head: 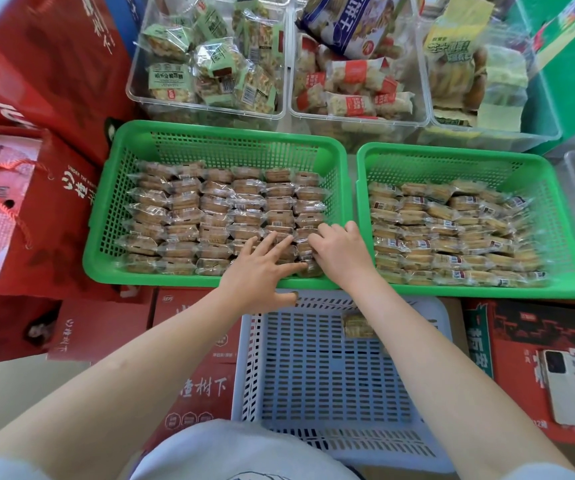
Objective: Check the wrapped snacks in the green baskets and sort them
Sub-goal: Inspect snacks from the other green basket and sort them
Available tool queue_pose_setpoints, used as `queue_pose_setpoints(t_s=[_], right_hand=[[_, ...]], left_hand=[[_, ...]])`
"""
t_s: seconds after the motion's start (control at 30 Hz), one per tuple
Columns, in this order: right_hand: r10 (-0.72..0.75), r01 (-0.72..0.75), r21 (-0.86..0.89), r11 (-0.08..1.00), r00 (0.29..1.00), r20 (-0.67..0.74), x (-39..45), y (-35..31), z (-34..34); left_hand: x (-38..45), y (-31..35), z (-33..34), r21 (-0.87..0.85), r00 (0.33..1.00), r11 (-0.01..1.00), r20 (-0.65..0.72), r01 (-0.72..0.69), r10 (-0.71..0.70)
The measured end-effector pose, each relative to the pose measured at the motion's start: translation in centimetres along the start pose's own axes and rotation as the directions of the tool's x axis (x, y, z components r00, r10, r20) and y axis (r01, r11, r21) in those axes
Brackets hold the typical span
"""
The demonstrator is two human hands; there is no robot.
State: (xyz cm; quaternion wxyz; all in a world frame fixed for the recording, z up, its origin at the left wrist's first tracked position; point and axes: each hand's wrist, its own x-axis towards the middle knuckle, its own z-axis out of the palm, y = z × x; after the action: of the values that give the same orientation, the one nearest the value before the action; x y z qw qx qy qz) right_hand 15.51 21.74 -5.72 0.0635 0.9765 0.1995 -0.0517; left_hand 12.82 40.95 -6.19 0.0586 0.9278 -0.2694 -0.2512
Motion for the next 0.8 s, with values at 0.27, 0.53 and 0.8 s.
queue_pose_setpoints(t_s=[0.27, 0.53, 0.8], right_hand=[[-0.041, 0.073, 0.135, 0.988, 0.972, -0.232, 0.2, 0.0, 1.0], [0.330, -0.087, 0.521, 0.849, 0.858, -0.394, -4.7, -1.1, -1.7], [0.574, -0.074, 0.817, 0.572, 0.747, -0.335, -9.5, -3.6, -6.5]], left_hand=[[-0.1, 0.1, -0.4, 0.001, 1.000, 1.000, 0.007, 0.008, -0.008], [-0.3, 0.2, -0.3, 0.006, 1.000, 1.000, 0.001, 0.001, -0.001], [-5.7, 3.8, -2.6, -0.910, 0.919, 0.415, -0.150, 0.016, -0.365]])
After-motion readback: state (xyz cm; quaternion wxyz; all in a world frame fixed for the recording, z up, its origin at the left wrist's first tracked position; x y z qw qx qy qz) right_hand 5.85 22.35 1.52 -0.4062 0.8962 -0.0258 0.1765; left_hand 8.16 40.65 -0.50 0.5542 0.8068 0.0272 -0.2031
